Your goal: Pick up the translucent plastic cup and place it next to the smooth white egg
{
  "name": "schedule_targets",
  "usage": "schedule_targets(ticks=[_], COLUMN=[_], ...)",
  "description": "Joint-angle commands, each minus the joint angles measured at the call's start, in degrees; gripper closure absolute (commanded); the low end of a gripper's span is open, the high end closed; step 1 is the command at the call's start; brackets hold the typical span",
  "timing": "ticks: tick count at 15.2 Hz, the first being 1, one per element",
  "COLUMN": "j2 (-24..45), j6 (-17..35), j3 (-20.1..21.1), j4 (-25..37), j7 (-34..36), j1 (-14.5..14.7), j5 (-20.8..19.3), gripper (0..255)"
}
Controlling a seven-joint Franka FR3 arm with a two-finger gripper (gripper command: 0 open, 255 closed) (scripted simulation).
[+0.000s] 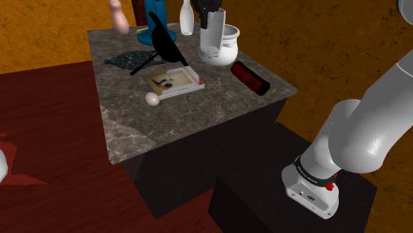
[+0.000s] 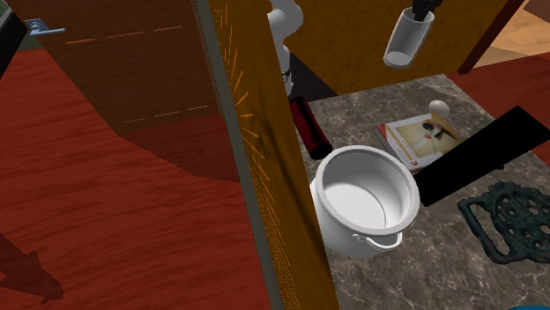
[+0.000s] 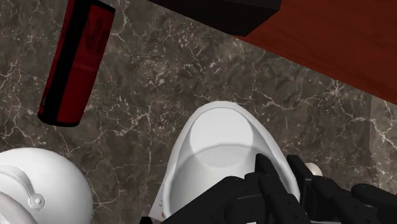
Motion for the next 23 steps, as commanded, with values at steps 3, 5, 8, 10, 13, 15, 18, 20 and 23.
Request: schedule_targets(ticks=[3, 5, 8, 10, 13, 15, 18, 20, 23], j2=[1.2, 2.2, 4.2, 5.8, 8.8, 9.9, 8.7, 8.0, 7.2], j6=[-0.1, -0.1, -0.2, -0.4, -0.9, -0.3, 2.5, 4.3, 6.9], j3=[2.9, 4.4, 6.7, 8.1, 10.1, 10.9, 10.8, 10.8, 10.8], j4=[1.6, 2.7, 5.0, 7.0, 10.7, 11.2, 7.3, 4.8, 1.4], j7=[5.6, 8.4, 12.6, 15.4, 19.5, 21.2, 21.0, 20.8, 20.6], j1=[2.4, 3.7, 5.7, 7.1, 9.3, 10.2, 10.2, 10.1, 10.0], j5=[0.3, 0.5, 0.5, 0.3, -0.1, -0.3, -0.1, -0.1, 0.1], gripper=[255, 255, 255, 255, 255, 255, 255, 255, 255])
